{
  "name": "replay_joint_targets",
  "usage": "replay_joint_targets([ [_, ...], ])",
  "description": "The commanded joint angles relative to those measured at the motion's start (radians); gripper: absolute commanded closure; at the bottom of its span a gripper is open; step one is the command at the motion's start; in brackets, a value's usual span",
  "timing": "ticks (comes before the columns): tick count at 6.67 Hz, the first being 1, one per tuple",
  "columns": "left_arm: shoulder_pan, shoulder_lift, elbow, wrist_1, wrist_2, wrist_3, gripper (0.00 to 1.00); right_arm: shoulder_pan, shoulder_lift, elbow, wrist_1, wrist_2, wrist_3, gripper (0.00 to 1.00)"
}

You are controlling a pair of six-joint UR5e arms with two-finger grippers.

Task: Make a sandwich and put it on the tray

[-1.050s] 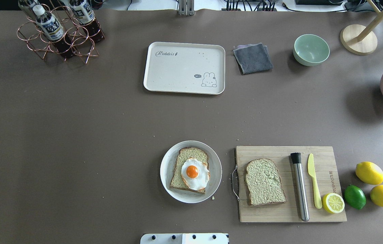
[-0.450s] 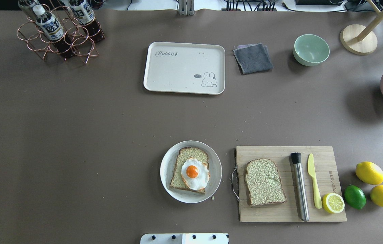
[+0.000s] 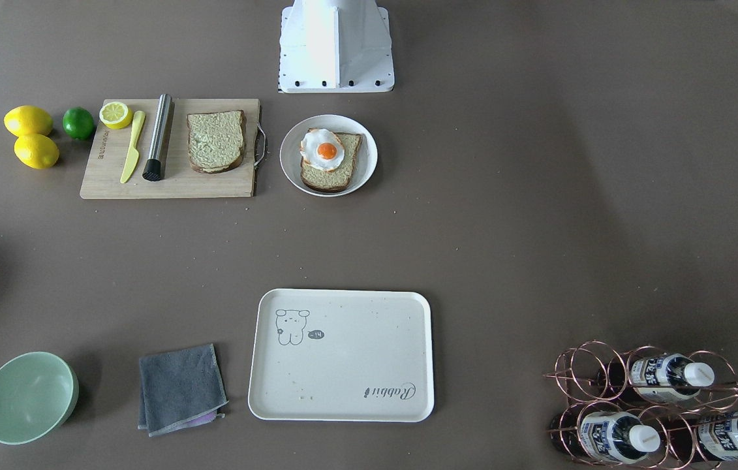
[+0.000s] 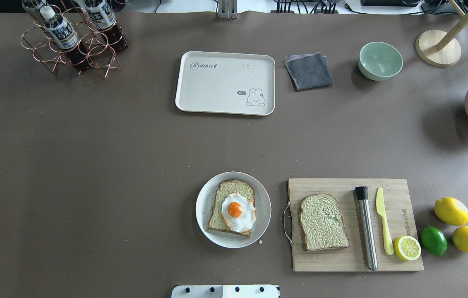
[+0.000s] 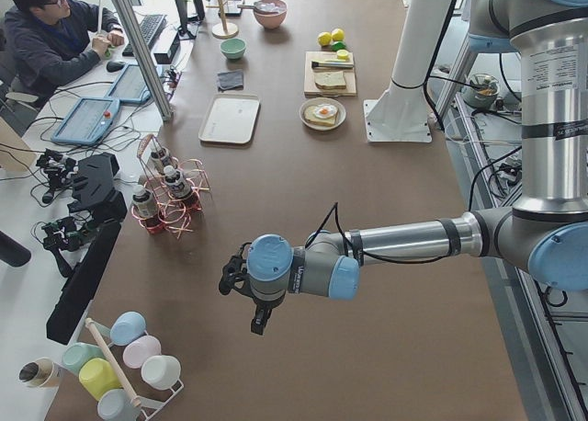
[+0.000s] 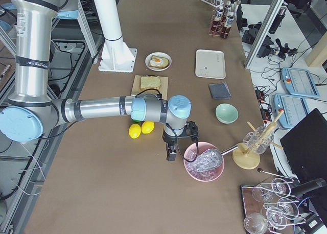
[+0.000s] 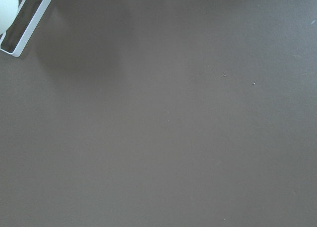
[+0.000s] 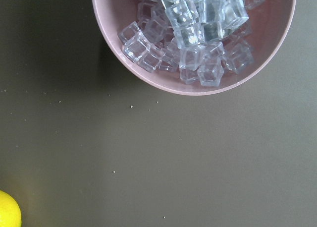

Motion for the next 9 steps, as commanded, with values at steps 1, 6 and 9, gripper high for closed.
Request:
replay_joint_targets([
  [1, 0.000, -0.023, 0.001, 0.010, 0.000, -0.063, 0.03, 0.001, 0.001, 0.000, -0.002, 0.035, 0.002, 0.00],
  [6, 0.000, -0.048, -0.003, 0.059, -0.002, -0.118, 0.03, 0.004, -0.030, -0.009, 0.076, 0.059, 0.107, 0.00],
  [9, 0.000, -0.058, -0.012, 0.053, 0.000, -0.123, 0.03, 0.006, -0.016, 0.009, 0.090, 0.063, 0.108, 0.00],
])
